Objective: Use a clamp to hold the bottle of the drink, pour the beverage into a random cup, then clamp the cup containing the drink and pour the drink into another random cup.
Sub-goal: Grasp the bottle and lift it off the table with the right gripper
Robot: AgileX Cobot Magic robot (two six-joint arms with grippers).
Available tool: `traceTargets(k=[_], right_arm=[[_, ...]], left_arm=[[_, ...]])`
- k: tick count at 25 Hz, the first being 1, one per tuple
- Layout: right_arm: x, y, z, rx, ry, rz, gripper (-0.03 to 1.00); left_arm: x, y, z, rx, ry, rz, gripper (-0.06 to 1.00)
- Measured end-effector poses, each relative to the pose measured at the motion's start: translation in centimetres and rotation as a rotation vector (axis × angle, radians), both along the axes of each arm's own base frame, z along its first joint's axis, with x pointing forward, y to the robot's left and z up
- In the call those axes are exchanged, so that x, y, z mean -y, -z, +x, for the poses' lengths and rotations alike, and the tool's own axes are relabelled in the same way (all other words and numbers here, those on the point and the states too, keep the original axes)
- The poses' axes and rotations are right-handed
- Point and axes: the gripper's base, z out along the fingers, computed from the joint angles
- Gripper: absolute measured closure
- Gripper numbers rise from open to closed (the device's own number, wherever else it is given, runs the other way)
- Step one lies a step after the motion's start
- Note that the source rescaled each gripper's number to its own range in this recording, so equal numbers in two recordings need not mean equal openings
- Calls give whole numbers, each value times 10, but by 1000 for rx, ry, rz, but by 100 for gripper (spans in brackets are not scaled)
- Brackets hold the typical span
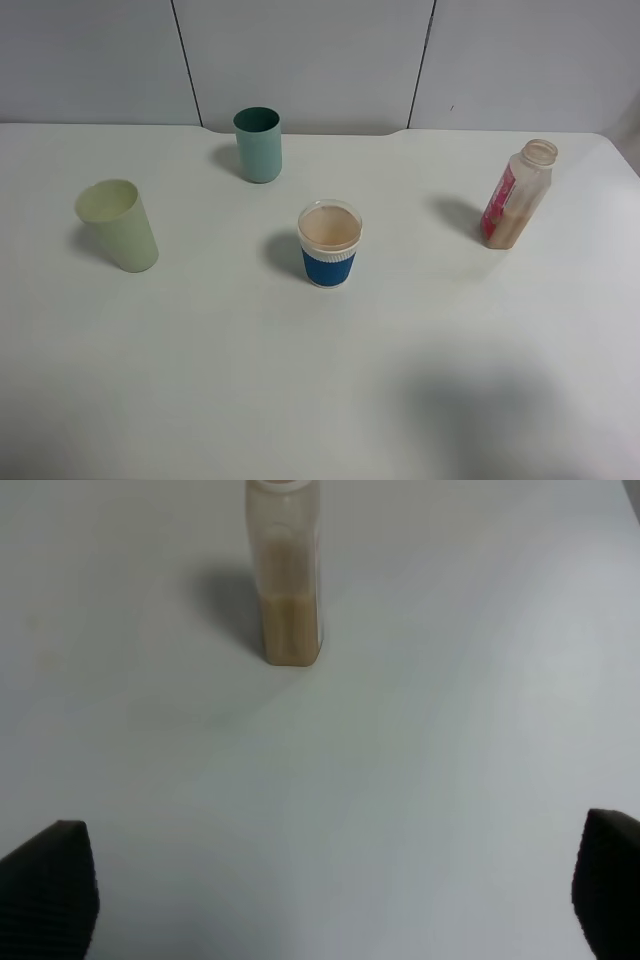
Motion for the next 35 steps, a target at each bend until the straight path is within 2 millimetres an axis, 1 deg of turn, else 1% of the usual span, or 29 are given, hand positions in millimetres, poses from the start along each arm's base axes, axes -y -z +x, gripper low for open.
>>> traceTargets(k=[8,14,18,22,24,27,29,33,35], right_arm=[[4,0,1,-1,45,-1,7],[5,0,12,-69,74,-2,6],[5,0,15,-90,79,-7,0],[5,0,17,-103,78,-9,-3],[5,-6,19,-70,75,-8,-3],[4,-16,25,4,66,-7,-3],[3,-18,30,15,62,-8,-3],[2,-16,43,-52,62,-12,-3],[1,-15,62,-107,57,-19,-3]], left_arm=[[0,0,0,0,0,0,27],[0,0,0,0,0,0,27],[0,0,0,0,0,0,27],[0,0,0,0,0,0,27],[0,0,0,0,0,0,27],[0,0,0,0,0,0,27],[0,0,0,0,0,0,27],[0,0,0,0,0,0,27],[0,0,0,0,0,0,27]])
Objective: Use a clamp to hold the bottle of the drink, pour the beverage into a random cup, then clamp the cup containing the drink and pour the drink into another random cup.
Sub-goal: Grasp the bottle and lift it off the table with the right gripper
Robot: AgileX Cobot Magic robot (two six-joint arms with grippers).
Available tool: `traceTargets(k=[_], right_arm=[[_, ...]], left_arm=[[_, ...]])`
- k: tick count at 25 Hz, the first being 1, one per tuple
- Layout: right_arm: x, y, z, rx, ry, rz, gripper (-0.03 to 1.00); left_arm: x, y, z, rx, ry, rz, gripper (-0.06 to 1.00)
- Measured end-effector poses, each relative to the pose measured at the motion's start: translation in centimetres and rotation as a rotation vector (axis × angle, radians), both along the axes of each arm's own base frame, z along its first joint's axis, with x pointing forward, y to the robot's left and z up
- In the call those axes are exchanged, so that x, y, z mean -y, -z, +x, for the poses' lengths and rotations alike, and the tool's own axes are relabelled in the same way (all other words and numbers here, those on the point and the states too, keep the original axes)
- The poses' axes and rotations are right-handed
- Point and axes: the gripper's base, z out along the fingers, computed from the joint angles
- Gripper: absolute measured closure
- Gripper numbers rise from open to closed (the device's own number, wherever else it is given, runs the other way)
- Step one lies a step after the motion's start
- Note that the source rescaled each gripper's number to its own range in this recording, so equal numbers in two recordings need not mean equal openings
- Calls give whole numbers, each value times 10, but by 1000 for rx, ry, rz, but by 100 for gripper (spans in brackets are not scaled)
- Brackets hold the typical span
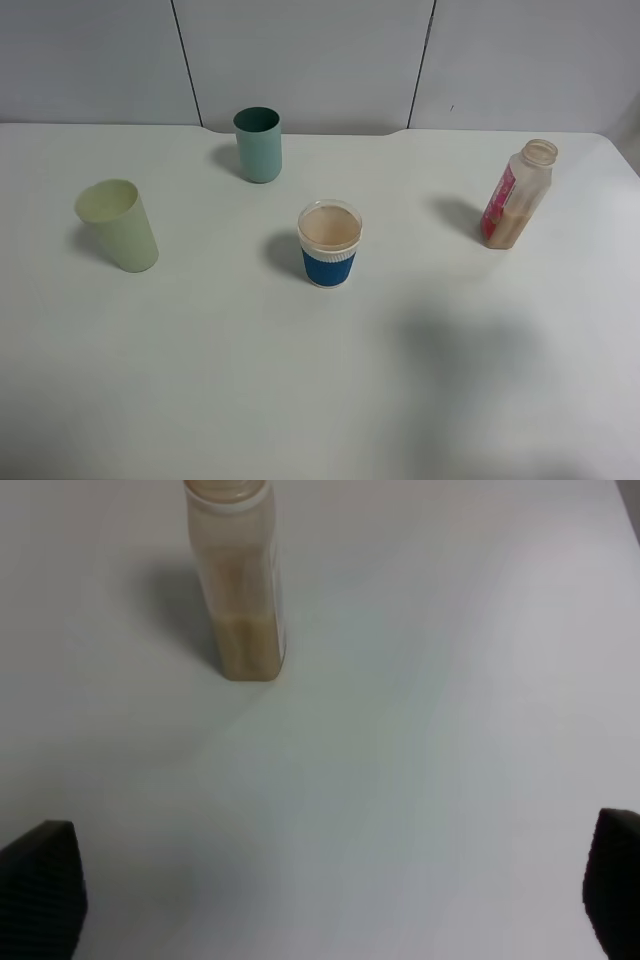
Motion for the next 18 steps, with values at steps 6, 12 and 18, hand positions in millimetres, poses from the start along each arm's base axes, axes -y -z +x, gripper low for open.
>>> traceTargets(k=[6,12,18], right_arm=[[-2,5,33,-70,-12,-17,-3],[-2,8,48,-90,-17,-53,-3],[-1,17,68,-108,-34,-110,-3]], left_arm=[[0,0,0,0,0,0,27],[0,0,0,0,0,0,27],[0,0,0,0,0,0,27]])
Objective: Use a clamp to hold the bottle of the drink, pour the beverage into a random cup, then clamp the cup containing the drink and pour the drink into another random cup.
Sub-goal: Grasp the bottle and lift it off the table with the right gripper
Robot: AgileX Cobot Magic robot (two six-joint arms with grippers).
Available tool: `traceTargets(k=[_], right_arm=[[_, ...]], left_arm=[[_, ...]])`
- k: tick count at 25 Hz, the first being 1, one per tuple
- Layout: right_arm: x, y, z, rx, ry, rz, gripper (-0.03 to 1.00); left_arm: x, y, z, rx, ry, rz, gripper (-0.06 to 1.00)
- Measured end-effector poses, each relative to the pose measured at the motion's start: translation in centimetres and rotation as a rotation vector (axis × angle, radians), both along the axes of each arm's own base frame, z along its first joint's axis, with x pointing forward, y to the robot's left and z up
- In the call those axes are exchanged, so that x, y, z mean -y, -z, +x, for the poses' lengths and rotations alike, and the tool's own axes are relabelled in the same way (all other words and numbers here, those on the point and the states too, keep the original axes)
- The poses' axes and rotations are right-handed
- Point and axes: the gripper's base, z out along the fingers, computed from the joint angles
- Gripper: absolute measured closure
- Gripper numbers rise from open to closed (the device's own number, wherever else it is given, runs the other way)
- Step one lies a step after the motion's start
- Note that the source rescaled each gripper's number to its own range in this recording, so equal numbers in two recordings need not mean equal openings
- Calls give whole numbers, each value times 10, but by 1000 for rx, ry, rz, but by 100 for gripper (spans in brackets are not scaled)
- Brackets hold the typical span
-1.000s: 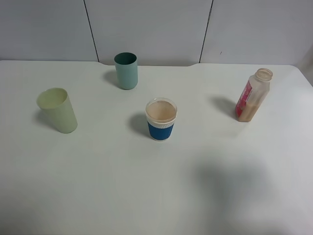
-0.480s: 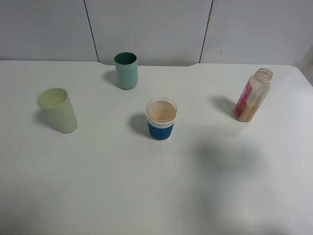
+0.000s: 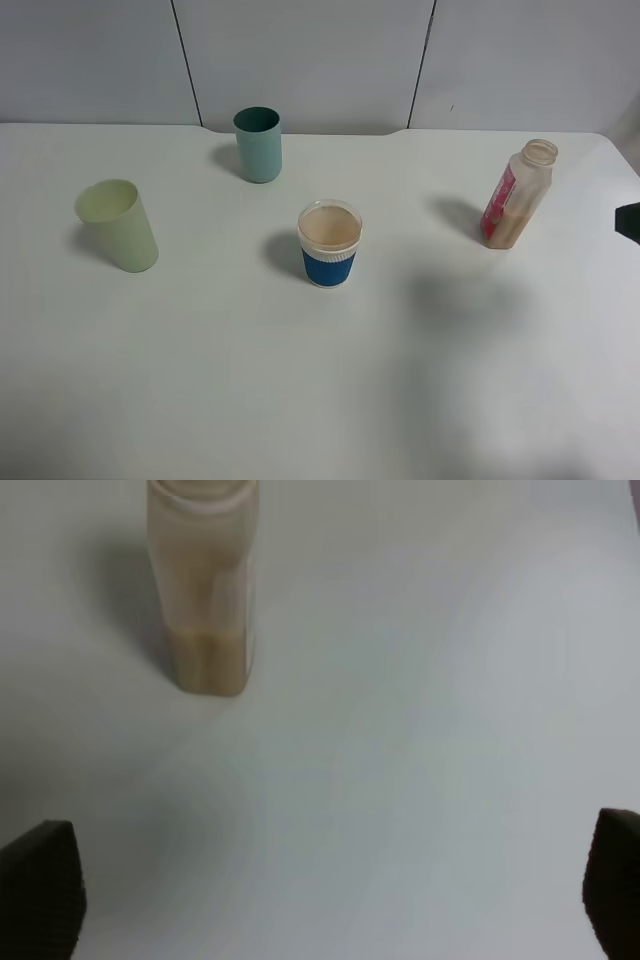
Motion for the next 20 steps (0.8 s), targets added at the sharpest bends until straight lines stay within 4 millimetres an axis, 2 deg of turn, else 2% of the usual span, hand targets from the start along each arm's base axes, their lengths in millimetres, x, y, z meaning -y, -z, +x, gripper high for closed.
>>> traceTargets(k=[7,10,16,20], right_arm=[[-2,14,5,72,-31,2,-3],[-4,30,5,120,-57,5,-3],[-9,48,4,210,-67,79,-3],[-9,51,3,229,-70,94,-3]], left_arm=[[0,0,0,0,0,0,27],[0,0,0,0,0,0,27],[0,0,0,0,0,0,27],[0,0,0,0,0,0,27]])
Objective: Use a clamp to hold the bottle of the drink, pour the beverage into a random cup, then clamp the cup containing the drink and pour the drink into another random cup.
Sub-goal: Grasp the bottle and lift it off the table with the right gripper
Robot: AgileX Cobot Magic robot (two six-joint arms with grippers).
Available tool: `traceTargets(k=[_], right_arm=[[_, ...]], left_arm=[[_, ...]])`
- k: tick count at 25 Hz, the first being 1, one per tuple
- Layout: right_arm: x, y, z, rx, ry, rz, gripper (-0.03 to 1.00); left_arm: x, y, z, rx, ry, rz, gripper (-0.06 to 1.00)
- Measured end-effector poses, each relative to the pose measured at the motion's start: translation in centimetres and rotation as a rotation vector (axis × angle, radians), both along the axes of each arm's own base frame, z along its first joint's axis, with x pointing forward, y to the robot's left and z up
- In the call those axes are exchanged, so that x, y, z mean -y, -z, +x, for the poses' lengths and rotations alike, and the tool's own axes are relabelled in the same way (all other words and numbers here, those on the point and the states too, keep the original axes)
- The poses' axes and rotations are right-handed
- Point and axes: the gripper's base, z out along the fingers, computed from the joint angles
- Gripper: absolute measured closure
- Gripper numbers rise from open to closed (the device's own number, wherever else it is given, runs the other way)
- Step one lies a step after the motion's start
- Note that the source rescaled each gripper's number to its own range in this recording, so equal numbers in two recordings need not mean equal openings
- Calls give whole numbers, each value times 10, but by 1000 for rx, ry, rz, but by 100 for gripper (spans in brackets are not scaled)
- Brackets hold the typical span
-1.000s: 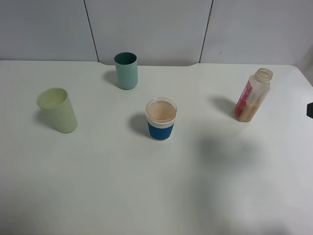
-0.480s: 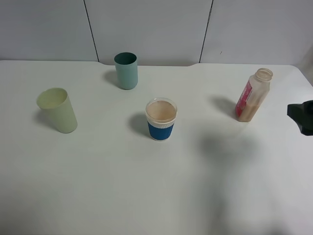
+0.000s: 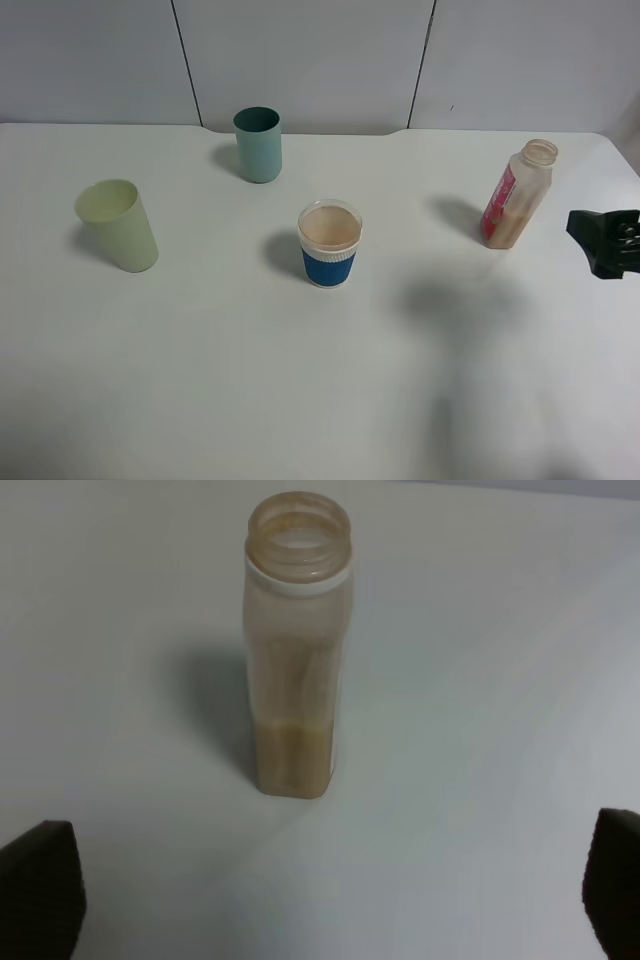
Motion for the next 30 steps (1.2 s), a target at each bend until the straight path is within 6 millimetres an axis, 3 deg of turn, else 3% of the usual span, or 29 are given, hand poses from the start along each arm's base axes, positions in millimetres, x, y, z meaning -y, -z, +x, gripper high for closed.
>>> traceTargets(k=[8,12,24,30], right_arm=[[3,3,2,6,12,-18,-3],[10,10,13,-17,50,-28,-3],[4,57,54,-153,-53,-33,-3],[4,68,65,-129,-63,-36,-3]], left_arm=[[0,0,0,0,0,0,27],[0,0,0,0,0,0,27],[0,0,0,0,0,0,27],[0,0,0,0,0,0,27]])
